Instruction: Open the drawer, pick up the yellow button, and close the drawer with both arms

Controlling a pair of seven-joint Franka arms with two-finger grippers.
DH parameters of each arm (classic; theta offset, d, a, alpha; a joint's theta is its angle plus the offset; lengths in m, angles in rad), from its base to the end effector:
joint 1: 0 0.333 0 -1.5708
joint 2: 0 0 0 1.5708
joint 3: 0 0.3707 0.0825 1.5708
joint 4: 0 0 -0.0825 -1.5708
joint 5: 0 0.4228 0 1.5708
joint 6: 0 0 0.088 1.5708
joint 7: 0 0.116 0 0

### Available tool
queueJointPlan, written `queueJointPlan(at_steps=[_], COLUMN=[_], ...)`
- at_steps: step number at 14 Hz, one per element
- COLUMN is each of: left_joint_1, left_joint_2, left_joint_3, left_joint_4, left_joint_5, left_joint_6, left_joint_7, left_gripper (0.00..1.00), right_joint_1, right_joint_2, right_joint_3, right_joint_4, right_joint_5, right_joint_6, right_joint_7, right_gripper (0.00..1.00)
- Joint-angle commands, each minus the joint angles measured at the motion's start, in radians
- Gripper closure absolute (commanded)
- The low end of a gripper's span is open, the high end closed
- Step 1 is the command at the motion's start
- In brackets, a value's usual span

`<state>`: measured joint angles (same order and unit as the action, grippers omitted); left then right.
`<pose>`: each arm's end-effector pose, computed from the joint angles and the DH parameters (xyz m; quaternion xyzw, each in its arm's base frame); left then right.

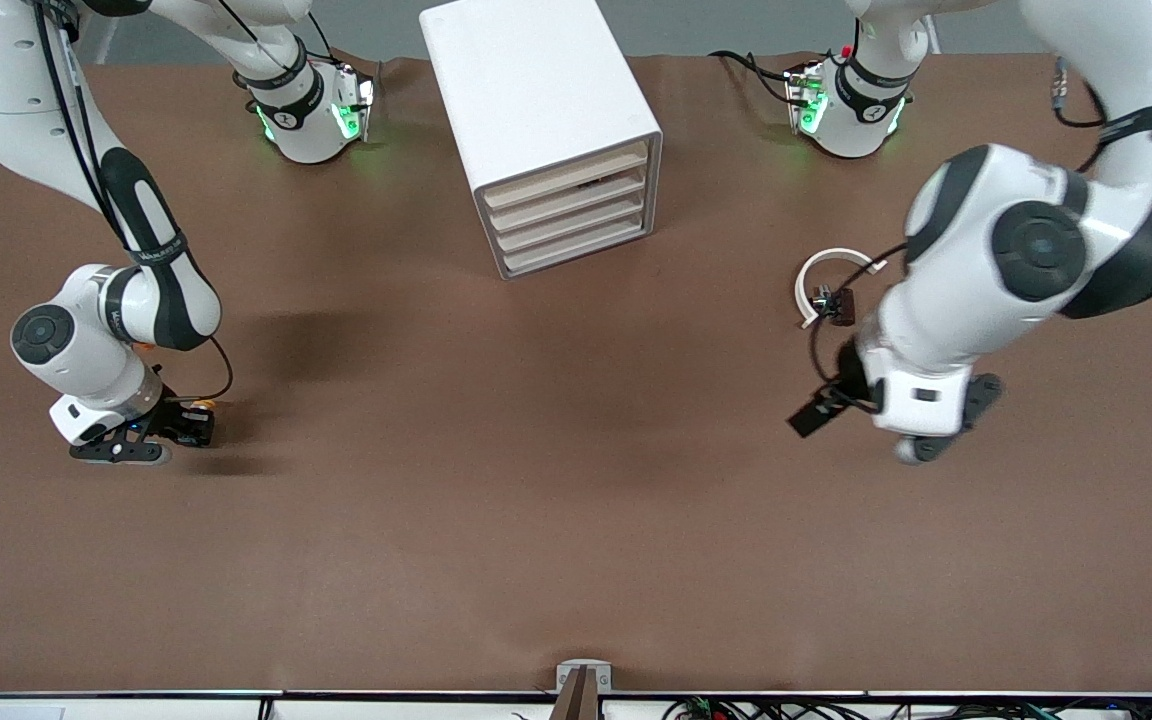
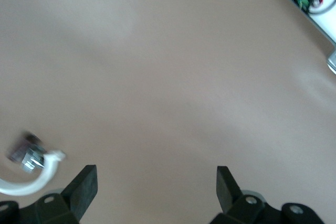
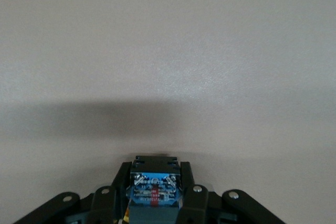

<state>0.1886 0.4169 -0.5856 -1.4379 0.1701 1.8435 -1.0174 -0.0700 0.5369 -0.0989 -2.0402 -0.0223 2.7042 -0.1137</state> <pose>0.7051 -0.2000 0.5218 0.9507 0.3074 0.0025 0.0413 0.6498 -0.1080 0.1939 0.9974 -0.0092 0.0596 0.0389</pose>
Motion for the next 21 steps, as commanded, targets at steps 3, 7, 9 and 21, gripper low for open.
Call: queueJointPlan(at_steps=[3, 7, 9, 21], left_joint_1=[0.109, 0.153, 0.163, -0.147], left_joint_2=[-0.090, -0.179, -0.227, -0.495], left_joint_3=[-0.014, -0.019, -0.013, 0.443], left_joint_4=[-0.009, -0.010, -0.012, -0.165], left_joint_5=[0.016, 0.005, 0.000, -0.138], left_joint_6=[-0.090, -0.197, -0.280, -0.365], left_joint_7=[0.288, 0.434, 0.564, 0.904], left_gripper=[0.00, 0.00, 0.00, 0.00], right_joint_1=[-0.017, -0.021, -0.022, -0.010], right_joint_2=[0.049, 0.051, 0.045, -0.124], right_joint_3=[0.025, 0.038, 0.038, 0.041], right_joint_4=[0.025, 0.044, 0.052, 0.327], right_joint_5=[0.001, 0.001, 0.001, 0.007], right_joint_6=[0.008, 0.003, 0.000, -0.634], right_joint_7=[-0.017, -0.014, -0.015, -0.001], right_gripper=[1.00, 0.23, 0.00, 0.00])
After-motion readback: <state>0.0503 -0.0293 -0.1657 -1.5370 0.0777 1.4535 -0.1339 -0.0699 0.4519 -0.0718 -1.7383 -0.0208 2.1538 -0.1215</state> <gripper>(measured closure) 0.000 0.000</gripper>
